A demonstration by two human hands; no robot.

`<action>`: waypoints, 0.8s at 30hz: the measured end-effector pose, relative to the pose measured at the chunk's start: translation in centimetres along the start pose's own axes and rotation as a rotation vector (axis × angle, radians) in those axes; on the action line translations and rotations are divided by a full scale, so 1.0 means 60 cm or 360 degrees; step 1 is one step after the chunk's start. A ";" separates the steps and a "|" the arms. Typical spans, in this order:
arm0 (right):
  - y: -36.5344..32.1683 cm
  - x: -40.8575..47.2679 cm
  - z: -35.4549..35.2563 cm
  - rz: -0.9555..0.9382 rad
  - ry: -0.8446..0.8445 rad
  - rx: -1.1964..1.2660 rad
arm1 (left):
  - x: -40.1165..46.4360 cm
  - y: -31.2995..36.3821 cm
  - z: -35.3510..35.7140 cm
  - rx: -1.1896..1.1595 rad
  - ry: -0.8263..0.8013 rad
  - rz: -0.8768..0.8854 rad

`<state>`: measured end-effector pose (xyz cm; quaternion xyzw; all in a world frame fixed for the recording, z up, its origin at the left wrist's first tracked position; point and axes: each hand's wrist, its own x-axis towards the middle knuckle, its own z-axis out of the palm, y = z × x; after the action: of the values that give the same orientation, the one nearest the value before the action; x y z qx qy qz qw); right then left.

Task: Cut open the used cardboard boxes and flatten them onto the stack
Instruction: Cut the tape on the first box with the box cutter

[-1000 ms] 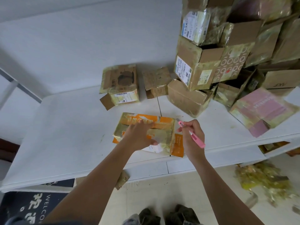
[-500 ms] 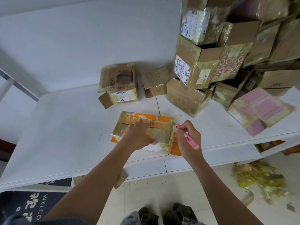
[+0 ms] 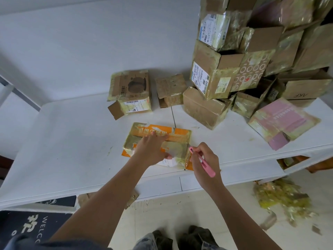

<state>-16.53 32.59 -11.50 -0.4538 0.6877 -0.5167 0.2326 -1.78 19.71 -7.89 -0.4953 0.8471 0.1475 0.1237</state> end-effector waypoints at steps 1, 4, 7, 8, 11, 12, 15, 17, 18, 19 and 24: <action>-0.001 -0.003 -0.001 0.0014 -0.0006 0.0007 | -0.001 0.000 0.000 -0.0003 -0.0004 -0.0004; -0.008 -0.013 -0.003 -0.0007 -0.0037 0.0014 | -0.002 0.002 -0.001 -0.0004 -0.0017 -0.0014; -0.016 -0.021 -0.012 -0.0019 -0.0077 0.0056 | -0.004 0.004 -0.002 0.0007 -0.0002 0.0003; -0.016 -0.022 -0.017 -0.0023 -0.0108 0.0050 | -0.004 0.005 -0.002 0.0007 0.0005 0.0005; -0.008 -0.026 -0.032 0.0062 -0.0223 0.0111 | -0.005 0.004 0.003 0.0000 0.0014 -0.0011; -0.004 -0.024 -0.037 0.0112 -0.0227 0.0153 | -0.006 0.003 0.005 0.0011 0.0018 -0.0007; -0.003 0.008 -0.051 0.0145 -0.0105 0.0272 | -0.013 -0.004 0.012 -0.0086 0.0022 0.0034; -0.011 0.043 -0.050 0.0066 -0.0056 0.0293 | -0.021 -0.012 0.013 -0.0463 0.0063 0.0026; -0.014 0.061 -0.045 0.0016 -0.0056 0.0275 | -0.025 -0.015 0.014 -0.0645 0.0161 -0.0011; -0.015 0.079 -0.038 -0.0017 -0.0061 0.0261 | -0.029 -0.017 0.018 -0.0703 0.0315 -0.0097; -0.010 0.115 0.012 -0.0062 -0.0102 0.0190 | -0.049 -0.025 0.019 -0.0624 0.0544 -0.0865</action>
<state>-19.03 26.20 -10.18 -0.4688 0.6387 -0.5465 0.2711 1.00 21.77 -8.08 -0.7339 0.6488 0.1837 -0.0821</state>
